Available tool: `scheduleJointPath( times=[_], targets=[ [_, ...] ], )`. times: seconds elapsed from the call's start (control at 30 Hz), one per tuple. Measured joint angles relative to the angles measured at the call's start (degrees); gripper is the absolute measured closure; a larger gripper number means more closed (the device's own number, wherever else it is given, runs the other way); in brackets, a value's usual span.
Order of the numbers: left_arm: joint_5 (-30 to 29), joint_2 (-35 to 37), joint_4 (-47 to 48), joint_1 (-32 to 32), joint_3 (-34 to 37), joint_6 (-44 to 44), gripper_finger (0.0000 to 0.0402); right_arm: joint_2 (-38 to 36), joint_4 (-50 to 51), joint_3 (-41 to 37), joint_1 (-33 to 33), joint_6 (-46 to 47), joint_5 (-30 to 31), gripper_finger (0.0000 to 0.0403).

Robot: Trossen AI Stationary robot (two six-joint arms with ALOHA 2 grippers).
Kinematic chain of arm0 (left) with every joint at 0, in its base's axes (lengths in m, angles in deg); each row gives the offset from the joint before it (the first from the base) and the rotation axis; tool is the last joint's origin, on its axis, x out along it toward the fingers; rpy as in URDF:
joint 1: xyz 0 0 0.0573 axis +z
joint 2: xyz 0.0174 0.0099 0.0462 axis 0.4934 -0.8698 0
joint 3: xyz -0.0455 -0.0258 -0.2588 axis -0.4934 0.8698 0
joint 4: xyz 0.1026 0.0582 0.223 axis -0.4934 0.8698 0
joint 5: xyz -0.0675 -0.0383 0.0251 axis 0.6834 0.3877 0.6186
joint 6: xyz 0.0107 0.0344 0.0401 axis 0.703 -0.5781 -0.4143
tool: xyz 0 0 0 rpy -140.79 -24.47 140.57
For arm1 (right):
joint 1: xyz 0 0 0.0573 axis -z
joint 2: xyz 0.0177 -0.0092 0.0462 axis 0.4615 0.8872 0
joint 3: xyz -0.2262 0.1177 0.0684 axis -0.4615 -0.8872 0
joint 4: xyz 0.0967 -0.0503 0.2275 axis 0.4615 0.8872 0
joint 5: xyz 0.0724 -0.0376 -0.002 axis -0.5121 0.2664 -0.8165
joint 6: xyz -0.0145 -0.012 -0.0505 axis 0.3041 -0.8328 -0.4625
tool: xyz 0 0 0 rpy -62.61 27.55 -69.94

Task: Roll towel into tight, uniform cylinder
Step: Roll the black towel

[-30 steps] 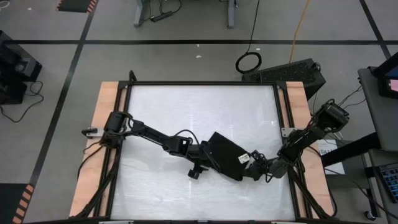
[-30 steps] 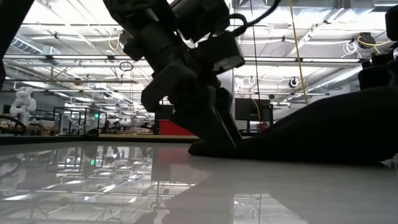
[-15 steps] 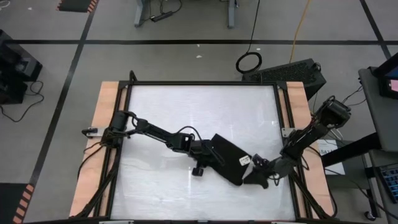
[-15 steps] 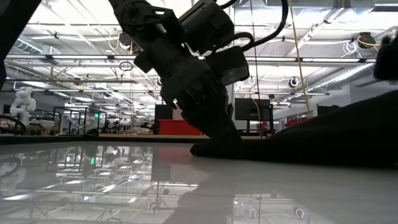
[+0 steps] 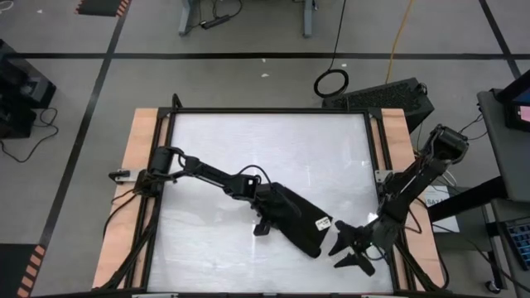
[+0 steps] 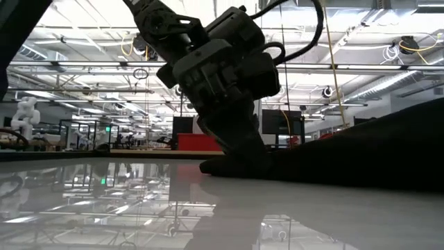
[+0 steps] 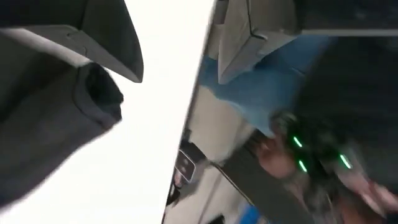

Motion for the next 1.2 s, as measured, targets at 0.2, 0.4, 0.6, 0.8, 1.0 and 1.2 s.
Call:
scheduleJointPath(
  times=[0.2,0.4,0.6,0.8,1.0,1.2],
  targets=[
    [2.5,-0.5,-1.5,1.6,0.0,4.9,0.0386,-0.1,19.9,10.2,1.9,-15.2,0.4,0.0212],
    [2.7,-0.5,-3.1,2.6,-0.1,6.5,0.0386,-0.1,28.3,13.7,4.6,-25.8,3.5,0.0215],
    [3.1,-0.4,-2.9,3.3,-0.1,7.5,0.0386,1.4,28.1,13.7,8.3,-30.2,1.6,0.0216],
    [3.9,-0.4,-2.9,3.9,-0.2,7.5,0.0386,5.4,29.6,13.7,9.8,-28.9,-1.4,0.0216],
    [6.5,-0.3,-2.9,4.2,-0.2,7.7,0.0386,9.1,34.3,13.7,10.0,-20.9,1.6,0.0216],
    [11.5,-0.3,-3.3,4.4,-0.2,9.1,0.0386,13.0,34.1,13.8,10.0,-15.8,2.5,0.0216]
  ],
)
